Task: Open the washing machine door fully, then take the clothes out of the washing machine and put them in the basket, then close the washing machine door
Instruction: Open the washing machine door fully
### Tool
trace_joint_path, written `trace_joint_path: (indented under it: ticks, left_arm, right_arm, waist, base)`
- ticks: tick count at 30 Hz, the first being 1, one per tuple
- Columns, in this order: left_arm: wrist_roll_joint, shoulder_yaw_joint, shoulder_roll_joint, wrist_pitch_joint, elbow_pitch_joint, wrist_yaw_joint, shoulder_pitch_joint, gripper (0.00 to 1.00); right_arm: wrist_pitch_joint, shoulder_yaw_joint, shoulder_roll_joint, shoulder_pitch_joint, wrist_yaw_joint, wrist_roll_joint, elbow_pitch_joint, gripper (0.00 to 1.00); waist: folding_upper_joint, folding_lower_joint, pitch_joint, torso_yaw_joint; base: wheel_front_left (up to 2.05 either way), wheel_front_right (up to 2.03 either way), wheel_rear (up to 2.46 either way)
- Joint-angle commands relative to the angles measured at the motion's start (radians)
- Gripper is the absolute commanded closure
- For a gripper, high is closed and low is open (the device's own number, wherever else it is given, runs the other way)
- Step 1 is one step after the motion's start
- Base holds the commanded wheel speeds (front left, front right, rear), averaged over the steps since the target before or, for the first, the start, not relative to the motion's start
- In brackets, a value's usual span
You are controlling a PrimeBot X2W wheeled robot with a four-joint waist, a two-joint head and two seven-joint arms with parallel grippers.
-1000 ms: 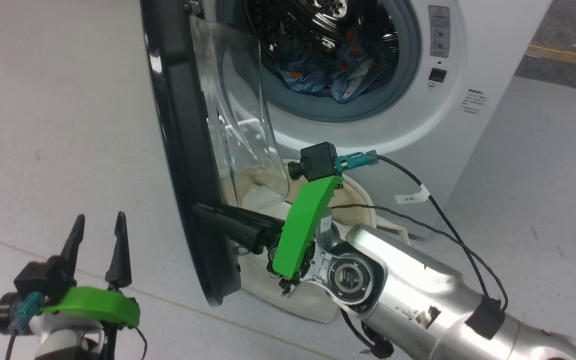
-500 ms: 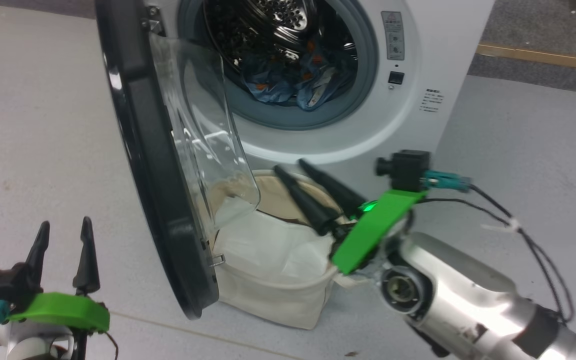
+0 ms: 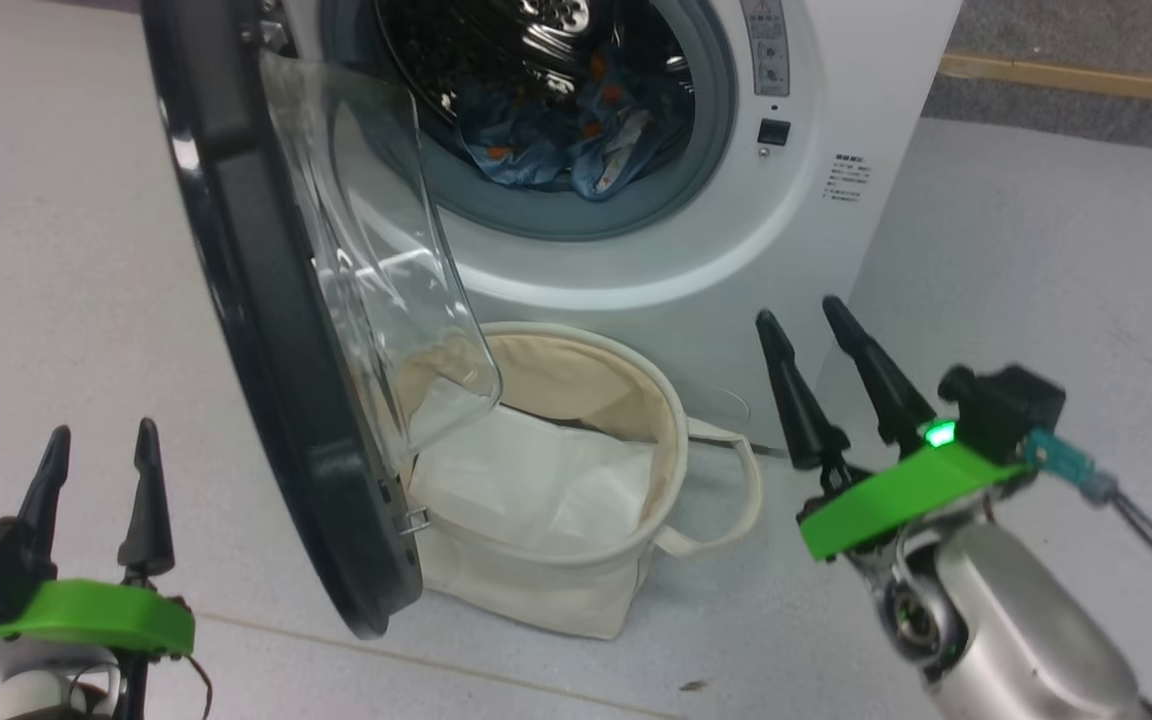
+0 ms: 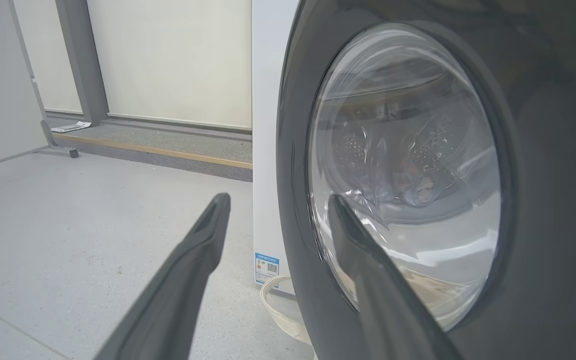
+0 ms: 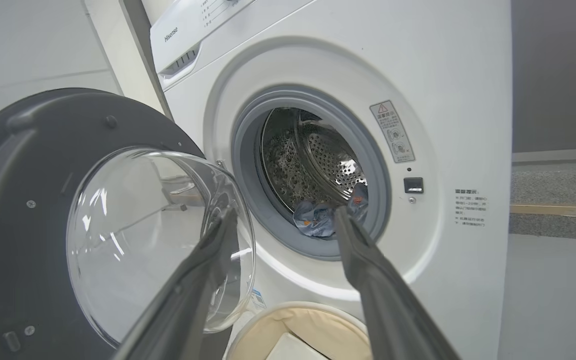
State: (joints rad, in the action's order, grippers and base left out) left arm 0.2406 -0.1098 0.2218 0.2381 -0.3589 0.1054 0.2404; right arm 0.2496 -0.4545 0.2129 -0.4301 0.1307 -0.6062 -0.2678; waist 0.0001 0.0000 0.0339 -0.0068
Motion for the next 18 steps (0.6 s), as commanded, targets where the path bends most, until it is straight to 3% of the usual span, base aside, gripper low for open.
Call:
trace_joint_path:
  ticks: [1, 8, 18]
  left_arm:
    - [0.004, -0.038, 0.041, -0.002, 0.043, -0.008, 0.045, 0.0]
    - [0.01, -0.032, 0.043, -0.007, 0.059, -0.013, 0.045, 0.0]
    - [0.01, -0.023, 0.049, -0.004, 0.062, -0.019, 0.021, 0.0]
  right_arm:
    - [0.012, 0.032, -0.028, 0.015, 0.0, 0.059, 0.047, 0.0]
    - [0.012, 0.15, -0.088, 0.102, 0.0, 0.245, 0.057, 0.0]
    - [0.012, 0.25, -0.132, 0.11, 0.0, 0.299, 0.016, 0.0]
  waist:
    - [-0.0001, 0.0, 0.01, -0.005]
    - [-0.0001, 0.0, 0.023, -0.009]
    - [-0.0001, 0.0, 0.016, -0.02]
  base:
    - [0.0, 0.0, 0.0]
    - [0.0, 0.0, 0.0]
    - [0.0, 0.0, 0.0]
